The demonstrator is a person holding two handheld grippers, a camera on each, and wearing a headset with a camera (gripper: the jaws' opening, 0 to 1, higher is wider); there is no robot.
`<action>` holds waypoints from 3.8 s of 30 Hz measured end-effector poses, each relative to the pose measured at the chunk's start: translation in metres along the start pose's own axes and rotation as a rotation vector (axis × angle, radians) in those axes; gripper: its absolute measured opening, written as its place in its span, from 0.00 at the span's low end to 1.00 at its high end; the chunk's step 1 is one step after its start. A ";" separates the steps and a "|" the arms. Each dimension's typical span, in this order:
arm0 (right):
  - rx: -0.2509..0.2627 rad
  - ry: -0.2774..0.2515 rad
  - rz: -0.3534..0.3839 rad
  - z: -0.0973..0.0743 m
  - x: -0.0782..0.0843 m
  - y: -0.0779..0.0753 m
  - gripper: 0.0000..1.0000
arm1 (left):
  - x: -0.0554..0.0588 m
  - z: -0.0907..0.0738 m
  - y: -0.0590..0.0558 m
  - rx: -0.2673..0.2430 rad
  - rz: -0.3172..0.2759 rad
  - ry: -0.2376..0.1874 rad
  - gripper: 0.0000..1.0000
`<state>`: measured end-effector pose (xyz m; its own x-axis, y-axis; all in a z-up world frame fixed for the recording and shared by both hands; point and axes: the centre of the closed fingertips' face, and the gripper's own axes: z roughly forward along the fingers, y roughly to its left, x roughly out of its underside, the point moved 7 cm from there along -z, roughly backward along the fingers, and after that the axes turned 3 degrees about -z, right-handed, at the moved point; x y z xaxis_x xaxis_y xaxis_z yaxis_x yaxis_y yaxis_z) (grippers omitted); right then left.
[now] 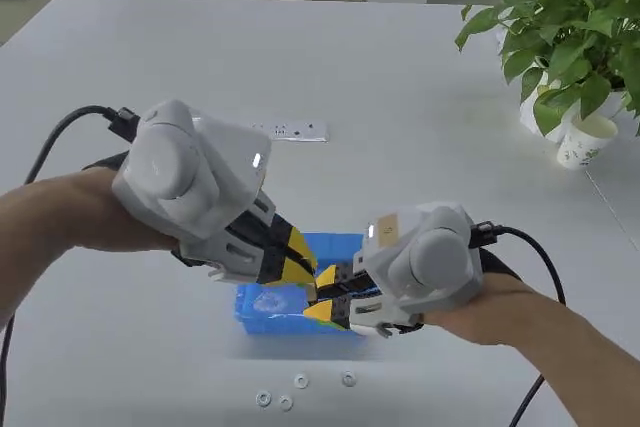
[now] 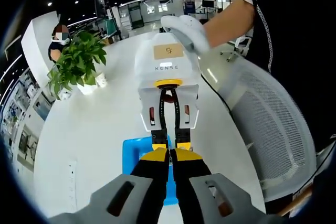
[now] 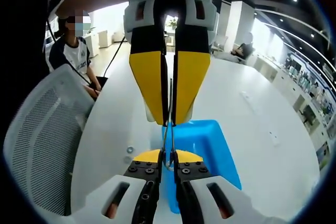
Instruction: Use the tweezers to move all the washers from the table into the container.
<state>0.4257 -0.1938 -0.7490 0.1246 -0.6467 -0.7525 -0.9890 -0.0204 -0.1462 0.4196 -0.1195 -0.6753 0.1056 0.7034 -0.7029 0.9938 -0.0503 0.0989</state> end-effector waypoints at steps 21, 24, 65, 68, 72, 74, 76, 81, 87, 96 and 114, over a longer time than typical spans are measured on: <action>0.000 0.023 0.019 0.014 0.027 -0.035 0.10 | 0.018 0.023 0.041 0.007 0.000 0.039 0.06; -0.005 0.027 0.026 0.017 0.031 -0.038 0.10 | 0.022 0.027 0.045 0.011 -0.005 0.042 0.06; -0.047 0.089 0.031 0.038 0.060 -0.046 0.11 | 0.044 0.057 0.057 0.031 -0.036 0.049 0.06; -0.044 0.086 0.027 0.036 0.059 -0.046 0.11 | 0.043 0.056 0.057 0.030 -0.034 0.047 0.06; -0.037 0.082 0.022 0.034 0.057 -0.047 0.11 | 0.040 0.053 0.057 0.025 -0.034 0.043 0.06; -0.034 0.079 0.019 0.033 0.055 -0.046 0.11 | 0.039 0.052 0.056 0.023 -0.032 0.044 0.06; -0.032 0.076 0.019 0.031 0.053 -0.046 0.11 | 0.037 0.050 0.055 0.021 -0.030 0.044 0.06; -0.024 0.070 0.011 0.026 0.048 -0.045 0.11 | 0.033 0.044 0.053 0.016 -0.027 0.046 0.06; -0.007 0.064 -0.004 0.018 0.040 -0.044 0.11 | 0.024 0.036 0.051 0.005 -0.022 0.042 0.06; 0.020 0.056 -0.022 0.005 0.029 -0.043 0.11 | 0.009 0.026 0.048 -0.006 -0.006 0.042 0.06; 0.076 0.040 -0.006 -0.025 0.017 -0.017 0.11 | -0.023 0.019 0.021 0.009 0.039 0.020 0.06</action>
<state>0.4427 -0.2238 -0.7434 0.1254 -0.6770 -0.7252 -0.9793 0.0327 -0.1999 0.4391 -0.1500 -0.6707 0.1437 0.7148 -0.6844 0.9892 -0.0845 0.1195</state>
